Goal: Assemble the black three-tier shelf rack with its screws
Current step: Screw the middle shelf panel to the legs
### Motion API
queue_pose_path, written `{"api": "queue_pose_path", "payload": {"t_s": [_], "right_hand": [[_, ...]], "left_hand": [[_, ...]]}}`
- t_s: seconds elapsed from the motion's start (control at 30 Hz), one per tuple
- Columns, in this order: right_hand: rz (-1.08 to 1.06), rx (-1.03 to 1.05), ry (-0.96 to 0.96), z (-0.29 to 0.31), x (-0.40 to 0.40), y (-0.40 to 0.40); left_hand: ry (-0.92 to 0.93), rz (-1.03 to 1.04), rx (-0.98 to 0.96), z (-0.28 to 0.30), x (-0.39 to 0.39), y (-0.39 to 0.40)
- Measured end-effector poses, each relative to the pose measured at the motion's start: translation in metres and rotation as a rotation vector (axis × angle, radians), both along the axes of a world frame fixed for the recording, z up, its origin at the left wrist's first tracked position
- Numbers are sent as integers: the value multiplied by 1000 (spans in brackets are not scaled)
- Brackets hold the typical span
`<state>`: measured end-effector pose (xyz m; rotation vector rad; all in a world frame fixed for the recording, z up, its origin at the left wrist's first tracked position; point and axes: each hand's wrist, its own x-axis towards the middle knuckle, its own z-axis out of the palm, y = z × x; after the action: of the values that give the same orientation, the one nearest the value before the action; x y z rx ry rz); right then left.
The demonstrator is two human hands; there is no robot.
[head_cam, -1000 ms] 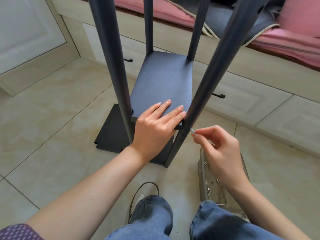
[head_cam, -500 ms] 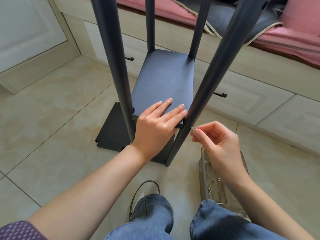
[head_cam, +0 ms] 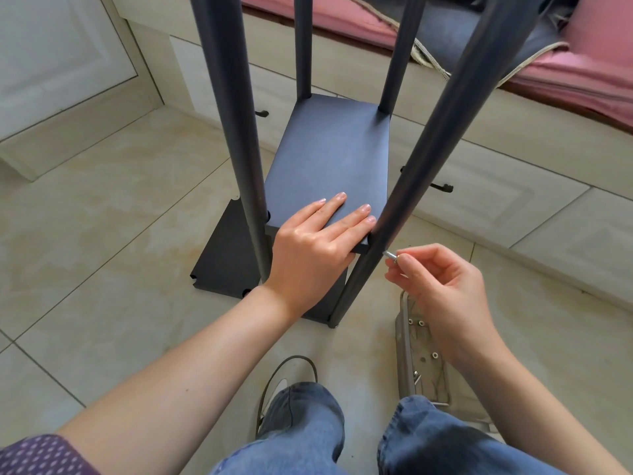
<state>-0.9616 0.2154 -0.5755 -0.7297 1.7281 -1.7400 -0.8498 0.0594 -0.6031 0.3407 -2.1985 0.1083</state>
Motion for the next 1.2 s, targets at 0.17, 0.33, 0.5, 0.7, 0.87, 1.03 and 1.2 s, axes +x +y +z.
{"api": "queue_pose_path", "payload": {"t_s": [0.17,0.33,0.5,0.7,0.87,1.03,1.2], "right_hand": [[63,4,86,0,-2,-4],[55,-6,48,2,-1,-1],[66,-19,-17,4,2,-2],[111,-19,-33,7,3,-3],[48,-26,40,4,3,-3],[55,-14,172,1,4,0],[70,-27,150,-1,1,-1]], "left_hand": [[0,1,3,1,0,0],[13,17,0,0,-1,2],[9,23,15,0,0,2],[-5,28,20,0,1,3],[7,28,21,1,1,4],[14,24,21,2,1,3],[12,22,24,3,1,4]]}}
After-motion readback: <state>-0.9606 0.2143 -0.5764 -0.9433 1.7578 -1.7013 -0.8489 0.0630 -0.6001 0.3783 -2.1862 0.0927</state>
